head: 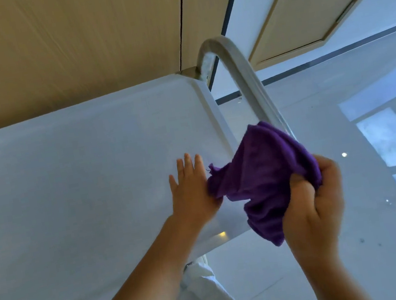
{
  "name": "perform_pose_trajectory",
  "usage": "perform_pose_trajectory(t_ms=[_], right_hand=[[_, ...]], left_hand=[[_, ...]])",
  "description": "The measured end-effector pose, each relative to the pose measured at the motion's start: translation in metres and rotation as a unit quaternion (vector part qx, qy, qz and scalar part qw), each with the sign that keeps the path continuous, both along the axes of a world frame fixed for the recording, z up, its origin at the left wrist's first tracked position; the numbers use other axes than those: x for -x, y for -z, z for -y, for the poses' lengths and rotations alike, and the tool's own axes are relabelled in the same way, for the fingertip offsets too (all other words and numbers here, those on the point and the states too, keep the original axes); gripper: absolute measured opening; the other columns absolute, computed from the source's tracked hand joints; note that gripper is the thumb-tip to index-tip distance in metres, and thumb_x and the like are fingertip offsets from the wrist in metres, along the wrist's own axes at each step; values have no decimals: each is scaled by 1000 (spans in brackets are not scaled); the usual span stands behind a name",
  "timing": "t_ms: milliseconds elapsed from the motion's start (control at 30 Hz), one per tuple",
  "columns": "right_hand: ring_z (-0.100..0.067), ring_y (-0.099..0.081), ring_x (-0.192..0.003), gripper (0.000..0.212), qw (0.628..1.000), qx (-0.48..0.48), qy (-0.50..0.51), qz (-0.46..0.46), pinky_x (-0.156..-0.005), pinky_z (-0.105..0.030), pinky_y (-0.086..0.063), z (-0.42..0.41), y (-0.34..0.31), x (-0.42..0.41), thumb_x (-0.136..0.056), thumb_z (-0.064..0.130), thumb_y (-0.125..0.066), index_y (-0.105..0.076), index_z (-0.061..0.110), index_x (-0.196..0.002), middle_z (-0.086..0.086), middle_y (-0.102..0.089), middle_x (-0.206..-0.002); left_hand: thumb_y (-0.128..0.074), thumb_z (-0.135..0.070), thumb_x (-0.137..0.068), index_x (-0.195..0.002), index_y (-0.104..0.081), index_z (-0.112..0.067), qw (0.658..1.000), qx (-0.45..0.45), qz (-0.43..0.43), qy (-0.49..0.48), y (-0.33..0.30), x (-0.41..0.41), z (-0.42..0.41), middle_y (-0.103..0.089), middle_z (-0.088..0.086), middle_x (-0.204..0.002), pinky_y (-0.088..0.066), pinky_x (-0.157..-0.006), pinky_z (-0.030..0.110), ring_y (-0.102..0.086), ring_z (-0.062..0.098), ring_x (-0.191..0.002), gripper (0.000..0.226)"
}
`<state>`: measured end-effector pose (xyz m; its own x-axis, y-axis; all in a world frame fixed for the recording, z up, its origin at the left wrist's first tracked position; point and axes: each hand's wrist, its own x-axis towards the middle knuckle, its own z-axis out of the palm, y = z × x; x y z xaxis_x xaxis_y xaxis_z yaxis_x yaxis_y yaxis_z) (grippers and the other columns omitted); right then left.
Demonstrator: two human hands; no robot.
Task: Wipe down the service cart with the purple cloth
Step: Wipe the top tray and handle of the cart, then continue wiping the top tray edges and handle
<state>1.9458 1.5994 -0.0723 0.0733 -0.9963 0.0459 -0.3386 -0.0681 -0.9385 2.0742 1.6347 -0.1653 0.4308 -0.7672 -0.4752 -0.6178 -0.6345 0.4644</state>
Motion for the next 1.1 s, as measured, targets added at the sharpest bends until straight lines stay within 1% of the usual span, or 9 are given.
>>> perform_pose_trajectory(t_ms=[100, 233, 333, 433, 567, 700, 833, 933, 1100], right_hand=[[1, -49, -64, 9, 988, -4, 107, 115, -60, -16, -41, -5, -31, 24, -70, 29, -54, -57, 36, -74, 20, -53, -67], [-12, -65, -65, 13, 942, -110, 202, 245, -67, -38, -56, 3, -58, 62, -80, 22, -56, -64, 26, -90, 9, -66, -74], [-17, -71, -63, 40, 892, -174, 249, 335, -47, -39, -56, 10, -66, 80, -76, 39, -63, -60, 24, -113, 7, -73, -77], [1, -63, -55, 19, 935, -37, 265, 235, -48, -17, -50, 4, -55, 68, -91, 12, -43, -54, 21, -103, 20, -65, -66], [8, -50, -63, 11, 982, -12, 156, 110, -60, -7, -40, -3, -8, 53, -79, 19, -42, -40, 27, -87, 11, -48, -80], [3, -51, -83, 16, 998, -29, -34, 46, -75, -13, -42, 6, 32, 45, -85, 31, -42, -44, 35, -100, 16, -49, -95], [-14, -37, -132, 42, 995, 27, -97, -8, -108, -35, -32, 13, 60, 60, -86, 22, -34, -55, 29, -123, 4, -40, -142], [-22, -38, -130, 43, 989, 78, -114, -49, -100, -45, -41, 17, 78, 72, -86, 11, -39, -49, 20, -127, -6, -38, -141], [-7, -48, -98, 35, 988, 68, -109, -80, -79, -14, -44, 21, 102, 76, -81, 18, -47, -43, 29, -113, -1, -45, -116]], left_hand=[[-36, -36, -97, -149, -5, -13, 998, 6, -47, 30, -5, 23, 7, -1, 6, -158, -2, -115, 44, 4, 22, -145, 64], [-42, -33, -95, -148, -11, -13, 996, 10, -77, 47, -5, 40, 19, -9, 7, -157, -10, -116, 44, -4, 22, -144, 65], [-41, -33, -97, -149, -14, -17, 991, 5, -107, 84, -10, 50, 21, -10, 6, -157, -14, -115, 38, -8, 19, -144, 60], [-40, -28, -98, -145, -28, -19, 978, 74, -190, 53, -19, 63, 26, -28, 1, -152, -25, -110, 29, -26, 14, -139, 50], [-43, -35, -97, -133, -49, -20, 917, 124, -369, -88, -31, 79, 39, -52, -4, -134, -35, -105, 26, -47, 13, -125, 39], [-48, -45, -92, -113, -62, -26, 881, 125, -431, -152, -34, 86, 46, -67, -5, -108, -48, -95, 40, -62, 14, -103, 31], [-45, -35, -96, -105, -64, -25, 872, 129, -450, -143, -31, 83, 48, -70, -1, -97, -53, -87, 37, -66, 17, -92, 23], [-49, -48, -90, -119, -58, -24, 890, 119, -417, -139, -23, 79, 47, -65, -5, -109, -51, -88, 28, -61, 11, -101, 38], [-42, -39, -96, -144, -30, -21, 988, 108, -91, 68, 7, 57, 45, -26, 0, -151, -22, -111, 35, -20, 18, -140, 53]])
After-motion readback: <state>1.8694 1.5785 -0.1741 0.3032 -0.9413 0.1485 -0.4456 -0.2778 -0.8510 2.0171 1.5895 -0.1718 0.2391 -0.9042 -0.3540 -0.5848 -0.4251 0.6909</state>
